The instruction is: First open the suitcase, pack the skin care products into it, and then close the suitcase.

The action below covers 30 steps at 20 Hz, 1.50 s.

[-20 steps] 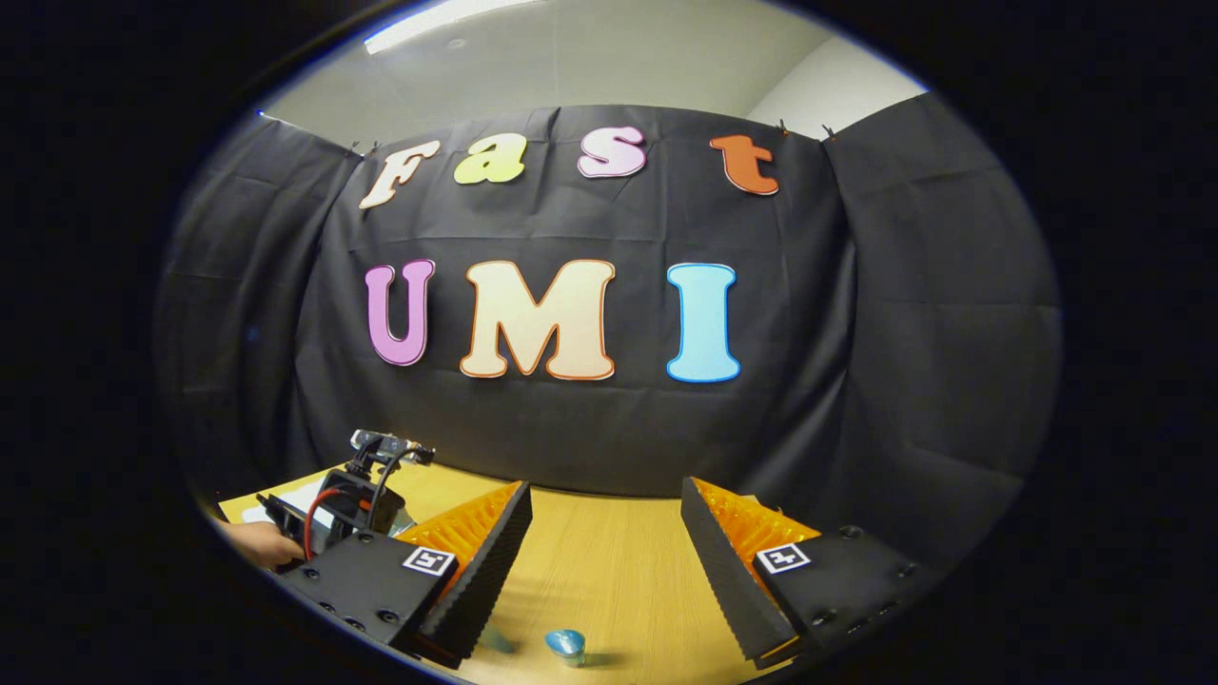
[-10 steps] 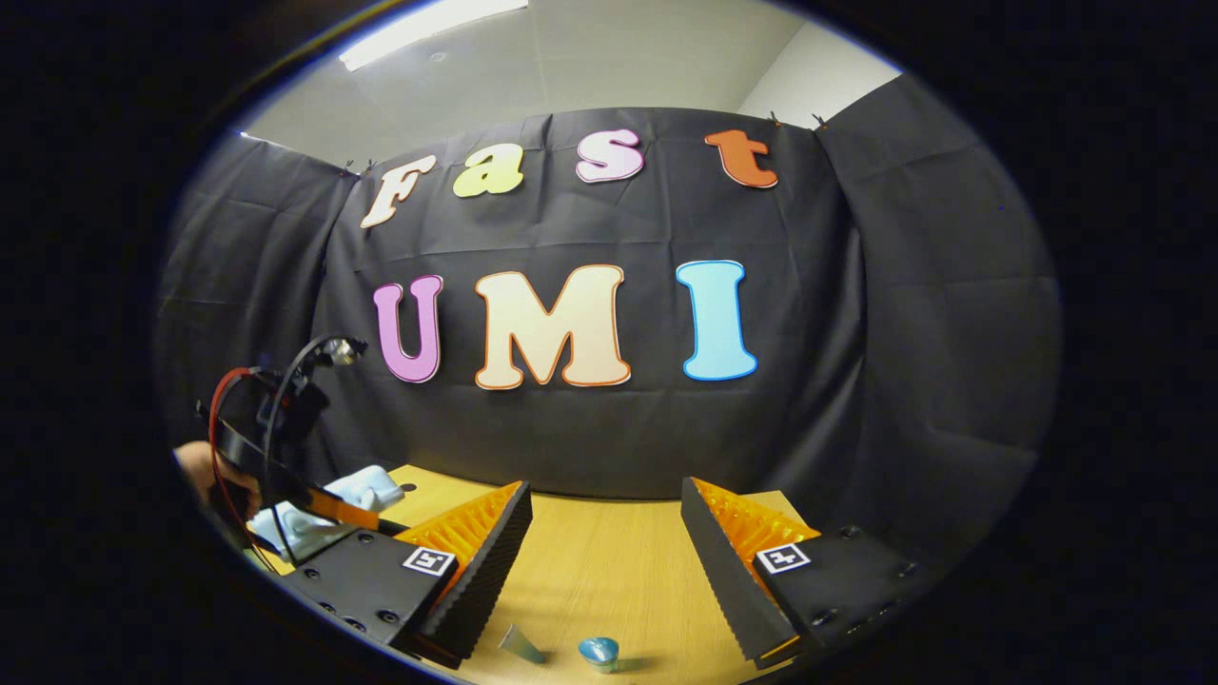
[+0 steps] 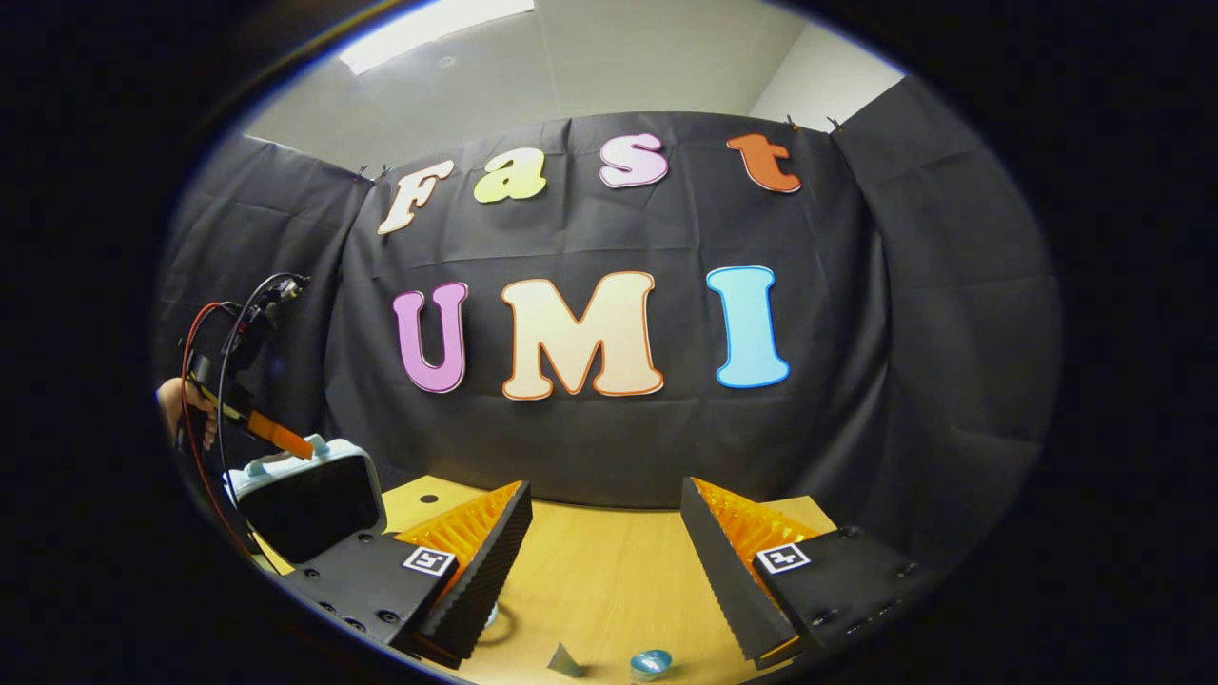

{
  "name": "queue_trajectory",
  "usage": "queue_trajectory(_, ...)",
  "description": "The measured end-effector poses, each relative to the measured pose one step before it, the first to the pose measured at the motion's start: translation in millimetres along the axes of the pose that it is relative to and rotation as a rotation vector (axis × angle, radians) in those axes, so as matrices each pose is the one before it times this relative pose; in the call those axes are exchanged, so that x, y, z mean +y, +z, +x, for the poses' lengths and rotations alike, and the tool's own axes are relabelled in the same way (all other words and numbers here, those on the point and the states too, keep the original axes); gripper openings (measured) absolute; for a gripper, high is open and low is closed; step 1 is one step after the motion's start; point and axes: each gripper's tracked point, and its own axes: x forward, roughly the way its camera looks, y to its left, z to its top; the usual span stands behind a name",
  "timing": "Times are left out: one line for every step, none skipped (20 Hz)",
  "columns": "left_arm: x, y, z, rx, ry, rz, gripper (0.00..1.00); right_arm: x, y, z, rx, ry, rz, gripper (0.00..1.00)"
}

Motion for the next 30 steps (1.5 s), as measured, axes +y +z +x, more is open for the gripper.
queue_trajectory(10.7, 0.0, -0.58, 0.00153, 0.00207, -0.00084, 0.0, 7.61, -0.9, 2.15, -0.0023, 0.00488, 0.00136, 0.99)
queue_trajectory(9.75, -0.36, -0.63, -0.00443, -0.00245, -0.00769, 0.0, 6.94, -0.53, 2.97, 0.00303, 0.00388, 0.00254, 0.99)
queue_trajectory(9.62, 1.0, 2.27, -0.00297, -0.00305, -0.00563, 0.0, 9.03, -2.6, 1.38, 0.01078, 0.0138, 0.00949, 0.99)
queue_trajectory(9.1, 0.31, 1.7, -0.00421, 0.00159, -0.00523, 0.0, 8.53, 1.29, 2.53, -0.00683, 0.00864, 0.00833, 0.99)
queue_trajectory(9.99, 0.66, 3.55, -0.00362, 0.00488, -0.00262, 0.0, 3.11, 4.67, 2.86, -0.00842, -0.00387, 0.00386, 0.98)
queue_trajectory(9.83, 0.96, 4.75, 0.00061, 0.00486, -0.00568, 0.0, 2.73, 2.21, 2.62, -0.00615, -0.00424, 0.00033, 0.99)
queue_trajectory(12.38, -1.14, 4.18, -0.00187, 0.00375, -0.00528, 0.0, 4.64, -0.04, 1.28, -0.00368, -0.00411, -0.00056, 0.98)
queue_trajectory(10.93, -0.11, 5.08, 0.00003, 0.00752, -0.00523, 0.0, 2.59, 1.2, 2.15, -0.00338, -0.00594, -0.0017, 0.98)
queue_trajectory(12.01, -1.37, 5.18, 0.00508, 0.00928, -0.00275, 0.0, 2.0, 0.33, 1.22, -0.00282, -0.00747, -0.0035, 0.98)
queue_trajectory(12.62, -0.86, 4.62, 0.00251, 0.01283, -0.00462, 0.0, 1.85, 1.38, 1.85, -0.00339, -0.00851, -0.00433, 0.98)
queue_trajectory(11.94, -1.78, 4.99, 0.00747, 0.0105, -0.00471, 0.0, 1.54, -0.58, 1.6, -0.00035, -0.00878, -0.00356, 1.0)
queue_trajectory(10.44, -0.45, 4.65, 0.00401, 0.00824, -0.00803, 0.0, 2.23, -0.32, 1.47, -0.00008, -0.00516, -0.00096, 0.98)
queue_trajectory(10.09, -2.07, 5.32, 0.00676, 0.00545, -0.01325, 0.01, 3.3, -1.98, 1.95, 0.00486, -0.00447, 0.00159, 1.0)
queue_trajectory(10.81, -3.27, 4.08, 0.01001, 0.00887, -0.00699, 0.0, 3.32, -1.92, 1.19, 0.0048, -0.00194, 0.00115, 0.98)
queue_trajectory(11.36, -1.9, 4.44, 0.00574, 0.01212, -0.0034, 0.0, 3.16, -1.15, 1.07, 0.00342, -0.00279, -0.00082, 0.98)
queue_trajectory(10.88, -2.87, 5.88, 0.00527, 0.01297, -0.00447, 0.0, 3.85, -1.4, 0.85, 0.00349, -0.00129, -0.003, 0.98)
queue_trajectory(10.7, -2.88, 3.9, 0.00797, 0.01417, -0.00355, 0.0, 3.84, -0.93, 0.41, 0.00277, 0.00121, -0.00265, 0.98)
queue_trajectory(10.2, -3.43, 5.88, 0.00923, 0.01146, -0.00491, 0.0, 3.96, -0.57, 1.18, 0.00228, 0.00083, -0.00317, 1.0)
queue_trajectory(12.0, -4.43, 5.58, 0.00831, 0.02056, -0.00578, 0.0, 2.72, -0.12, 0.26, 0.00066, 0.00017, -0.00403, 1.0)
queue_trajectory(12.93, -2.68, 6.77, 0.00181, 0.02701, -0.00124, 0.0, 2.72, 1.02, 0.31, -0.00018, -0.00097, -0.00413, 1.0)
queue_trajectory(10.83, -5.71, 5.53, 0.01312, 0.00941, -0.00813, 0.0, 2.21, -0.69, 0.24, 0.00013, -0.00223, -0.00305, 1.0)
queue_trajectory(6.75, -5.86, 5.49, 0.01894, 0.00127, -0.02236, 0.0, 1.59, 0.08, 0.02, 0.00113, -0.00225, -0.00301, 0.98)
queue_trajectory(4.62, -7.43, 7.63, 0.02233, 0.00427, -0.0201, 0.0, 0.93, -1.42, -0.83, 0.00031, -0.0036, -0.00265, 1.0)
queue_trajectory(4.66, -5.79, 7.35, 0.01595, 0.00855, -0.01522, 0.0, 0.7, -1.32, -0.34, 0.00384, -0.00536, -0.00237, 1.0)
queue_trajectory(2.71, -5.9, 6.47, 0.01368, 0.00933, -0.01637, 0.0, 1.26, -2.32, -0.32, 0.00578, -0.00151, -0.00068, 0.98)
queue_trajectory(3.03, -4.06, 6.65, 0.01025, 0.00648, -0.01636, 0.0, 1.32, -1.05, -0.76, 0.00444, -0.00189, -0.00078, 0.99)
queue_trajectory(3.93, -3.58, 6.35, 0.00874, 0.00656, -0.00911, 0.0, 0.73, -1.07, -1.51, 0.00204, -0.0018, -0.00276, 0.99)
queue_trajectory(3.48, -3.22, 4.51, 0.00708, 0.01132, -0.00653, 0.0, 0.49, 0.33, -0.38, 0.00256, -0.00166, -0.00524, 0.99)
queue_trajectory(1.9, -3.09, 4.04, 0.00822, 0.00983, 0.00127, 0.0, 0.52, -1.07, -0.98, 0.00133, -0.00159, -0.00496, 0.98)
queue_trajectory(1.46, -5.25, 4.45, 0.00628, 0.01585, 0.00377, 0.0, 0.72, -0.01, -0.1, 0.00179, -0.00086, -0.00457, 0.99)
